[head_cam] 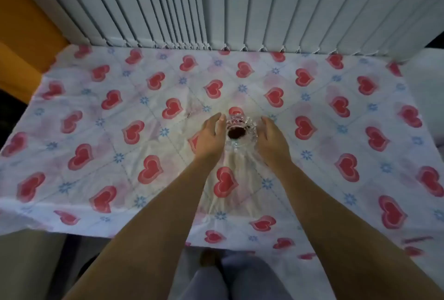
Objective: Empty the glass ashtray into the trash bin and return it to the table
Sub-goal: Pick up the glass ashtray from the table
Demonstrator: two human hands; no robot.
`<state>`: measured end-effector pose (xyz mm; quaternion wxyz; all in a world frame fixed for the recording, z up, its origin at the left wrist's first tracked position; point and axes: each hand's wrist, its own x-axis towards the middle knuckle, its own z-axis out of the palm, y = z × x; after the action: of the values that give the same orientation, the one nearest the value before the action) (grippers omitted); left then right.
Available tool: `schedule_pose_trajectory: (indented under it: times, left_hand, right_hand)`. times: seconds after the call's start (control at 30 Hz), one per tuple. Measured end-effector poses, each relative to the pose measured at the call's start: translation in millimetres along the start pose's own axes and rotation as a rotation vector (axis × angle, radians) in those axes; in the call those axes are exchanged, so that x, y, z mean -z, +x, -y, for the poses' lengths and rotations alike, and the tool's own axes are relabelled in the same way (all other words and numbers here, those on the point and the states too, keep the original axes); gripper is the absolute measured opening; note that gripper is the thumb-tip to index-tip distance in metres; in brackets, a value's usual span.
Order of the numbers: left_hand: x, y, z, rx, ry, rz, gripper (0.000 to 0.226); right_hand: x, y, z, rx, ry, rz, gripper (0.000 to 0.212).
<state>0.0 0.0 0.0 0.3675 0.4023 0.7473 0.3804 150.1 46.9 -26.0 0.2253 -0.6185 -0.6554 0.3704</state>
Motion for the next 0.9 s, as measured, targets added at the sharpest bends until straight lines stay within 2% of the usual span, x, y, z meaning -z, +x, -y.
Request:
schedule_pose_trajectory:
  times: [0.13, 0.3, 0.6, 0.83, 0.9]
  left_hand:
    - [-17, 9, 9, 0.023, -0.183, -0.049, 0.051]
    - [-37, 21, 19, 0.05, -0.338, -0.114, 0.064]
    - [-51, 29, 26, 0.008, -0.203, -0.169, 0.055]
    - [-52, 31, 23, 0.039, -0.294, -0.156, 0.068]
    - [-50, 31, 20, 0.07, -0.353, -0.147, 0.064]
  right_hand:
    - [-12, 12, -14, 0.092, -0.102, -0.058, 0.042]
    - [-31, 25, -25, 0.123, -0.182, -0.113, 0.052]
    - [-43, 22, -26, 0.094, -0.326, -0.103, 0.07]
    - [-49, 23, -21, 0.059, -0.234, -0.087, 0.075]
    - [-50, 24, -20, 0.051, -0.189, -0.087, 0.071]
